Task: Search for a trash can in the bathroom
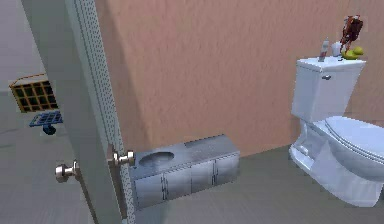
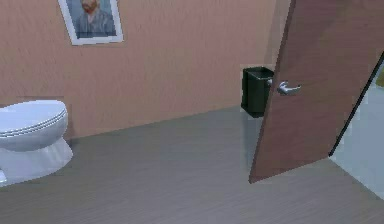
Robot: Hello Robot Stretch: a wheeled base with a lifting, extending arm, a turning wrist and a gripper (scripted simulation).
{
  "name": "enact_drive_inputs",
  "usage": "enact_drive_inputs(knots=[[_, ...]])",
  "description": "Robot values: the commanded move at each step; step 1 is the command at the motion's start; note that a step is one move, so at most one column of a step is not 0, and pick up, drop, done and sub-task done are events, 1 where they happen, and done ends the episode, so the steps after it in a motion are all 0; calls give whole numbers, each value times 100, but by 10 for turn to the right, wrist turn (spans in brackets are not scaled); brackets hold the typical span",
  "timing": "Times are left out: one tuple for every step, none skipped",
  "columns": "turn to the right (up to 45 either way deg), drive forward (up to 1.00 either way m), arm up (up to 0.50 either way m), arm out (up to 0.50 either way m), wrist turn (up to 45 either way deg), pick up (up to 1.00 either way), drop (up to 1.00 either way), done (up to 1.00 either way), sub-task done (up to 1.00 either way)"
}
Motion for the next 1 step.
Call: enact_drive_inputs(knots=[[0,0,0,0,0,0,0,100,0]])
